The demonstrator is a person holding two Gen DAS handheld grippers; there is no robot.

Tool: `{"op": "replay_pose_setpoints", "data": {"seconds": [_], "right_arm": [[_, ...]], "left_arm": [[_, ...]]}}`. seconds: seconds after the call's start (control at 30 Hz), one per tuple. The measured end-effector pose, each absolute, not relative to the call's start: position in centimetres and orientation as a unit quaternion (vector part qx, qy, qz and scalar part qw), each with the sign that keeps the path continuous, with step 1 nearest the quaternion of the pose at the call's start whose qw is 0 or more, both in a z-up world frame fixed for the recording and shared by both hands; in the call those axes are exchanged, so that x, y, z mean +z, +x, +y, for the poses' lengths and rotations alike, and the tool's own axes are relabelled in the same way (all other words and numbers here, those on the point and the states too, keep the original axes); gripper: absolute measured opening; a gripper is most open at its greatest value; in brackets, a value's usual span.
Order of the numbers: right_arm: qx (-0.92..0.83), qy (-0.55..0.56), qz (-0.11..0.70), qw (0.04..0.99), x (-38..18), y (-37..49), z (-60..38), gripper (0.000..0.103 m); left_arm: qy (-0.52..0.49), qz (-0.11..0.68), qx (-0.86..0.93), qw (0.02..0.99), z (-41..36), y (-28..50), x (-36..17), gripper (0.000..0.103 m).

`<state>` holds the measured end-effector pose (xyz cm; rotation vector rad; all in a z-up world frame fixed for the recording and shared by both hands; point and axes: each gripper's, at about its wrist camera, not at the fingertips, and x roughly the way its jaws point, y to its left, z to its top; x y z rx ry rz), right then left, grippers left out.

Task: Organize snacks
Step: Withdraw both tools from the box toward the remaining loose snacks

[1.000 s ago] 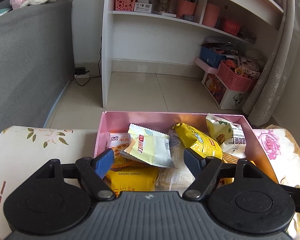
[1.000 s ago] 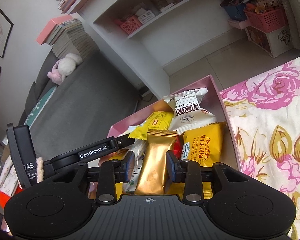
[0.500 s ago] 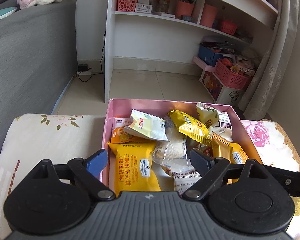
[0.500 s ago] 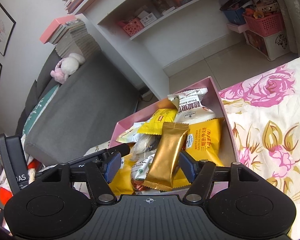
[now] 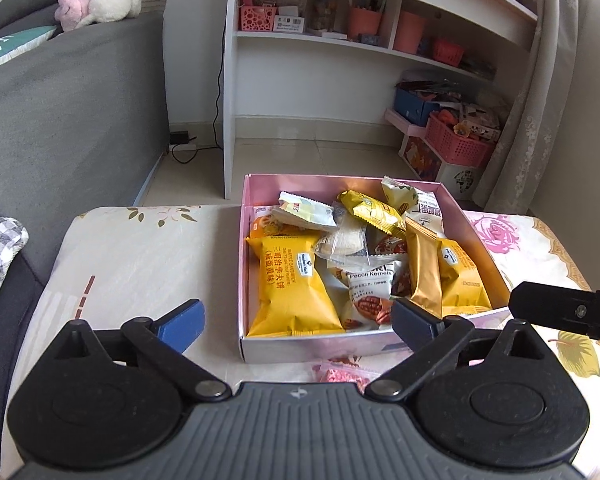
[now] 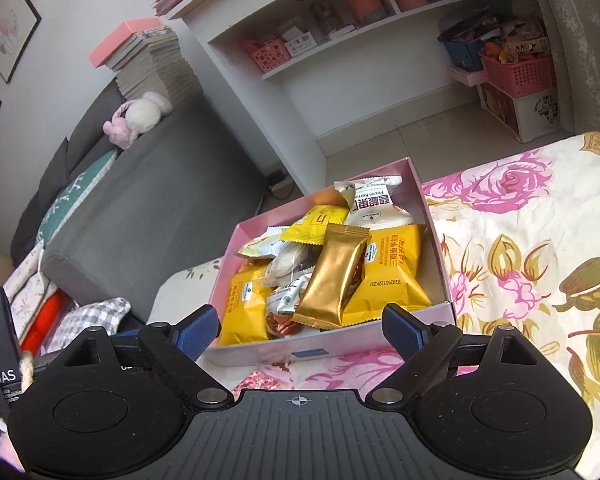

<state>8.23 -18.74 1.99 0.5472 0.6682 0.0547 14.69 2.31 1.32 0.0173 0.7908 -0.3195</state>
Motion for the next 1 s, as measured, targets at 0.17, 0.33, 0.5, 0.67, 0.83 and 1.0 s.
{"op": "replay_pose_setpoints", "data": {"seconds": [0.17, 0.33, 0.5, 0.67, 0.83, 1.0], "right_arm": [[0.021, 0.237, 0.325, 0.915, 2.7, 6.6, -17.4, 0.097], [0.023, 0.215, 0.319, 0.923, 2.7, 5.2, -16.1, 0.098], [0.023, 0.203, 0.314, 0.927, 1.7, 4.2, -14.5, 0.100], [0.026, 0.184, 0.310, 0.932, 1.2, 3.9, -12.8, 0.100], [0.025, 0.164, 0.313, 0.935, 0.5, 4.5, -11.5, 0.100], [0.025, 0.172, 0.327, 0.929, -0.3, 5.3, -10.3, 0.100]], "left_arm": [[0.022, 0.394, -0.143, 0.908, 3.3, 12.5, 1.3, 0.102], [0.021, 0.394, -0.127, 0.910, 5.2, 10.7, 1.2, 0.103], [0.010, 0.388, -0.110, 0.915, 7.2, 9.6, 0.3, 0.103], [0.011, 0.389, -0.096, 0.916, 9.7, 9.5, 0.0, 0.103], [0.027, 0.395, -0.079, 0.915, 11.7, 9.4, -1.3, 0.103], [0.077, 0.379, -0.081, 0.919, 12.9, 9.5, -3.3, 0.103]]}}
